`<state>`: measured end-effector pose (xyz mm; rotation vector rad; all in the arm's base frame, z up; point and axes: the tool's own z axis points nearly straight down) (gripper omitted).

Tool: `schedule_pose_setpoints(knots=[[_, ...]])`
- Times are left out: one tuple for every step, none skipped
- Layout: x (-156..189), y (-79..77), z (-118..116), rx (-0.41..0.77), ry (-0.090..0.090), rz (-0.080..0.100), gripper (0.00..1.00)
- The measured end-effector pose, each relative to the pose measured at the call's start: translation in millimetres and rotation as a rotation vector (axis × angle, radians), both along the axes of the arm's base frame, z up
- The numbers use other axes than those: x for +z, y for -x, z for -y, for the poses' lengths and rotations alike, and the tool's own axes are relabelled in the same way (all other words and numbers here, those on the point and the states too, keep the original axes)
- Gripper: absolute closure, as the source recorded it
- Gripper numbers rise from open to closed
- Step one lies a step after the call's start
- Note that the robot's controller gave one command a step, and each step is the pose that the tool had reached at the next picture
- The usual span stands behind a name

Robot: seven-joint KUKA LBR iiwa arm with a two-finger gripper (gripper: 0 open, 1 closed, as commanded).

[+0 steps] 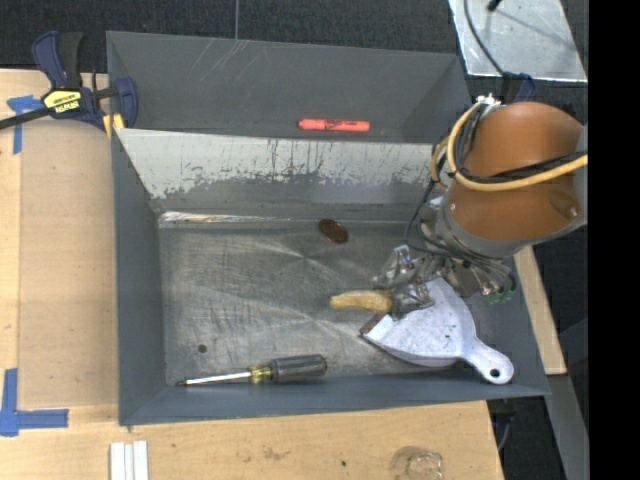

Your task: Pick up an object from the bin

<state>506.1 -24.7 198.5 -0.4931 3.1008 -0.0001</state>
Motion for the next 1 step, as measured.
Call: schedule_pose_setpoints(knots=[[30.4, -2.5, 3.3, 0.076, -0.001, -0.004, 1.00]])
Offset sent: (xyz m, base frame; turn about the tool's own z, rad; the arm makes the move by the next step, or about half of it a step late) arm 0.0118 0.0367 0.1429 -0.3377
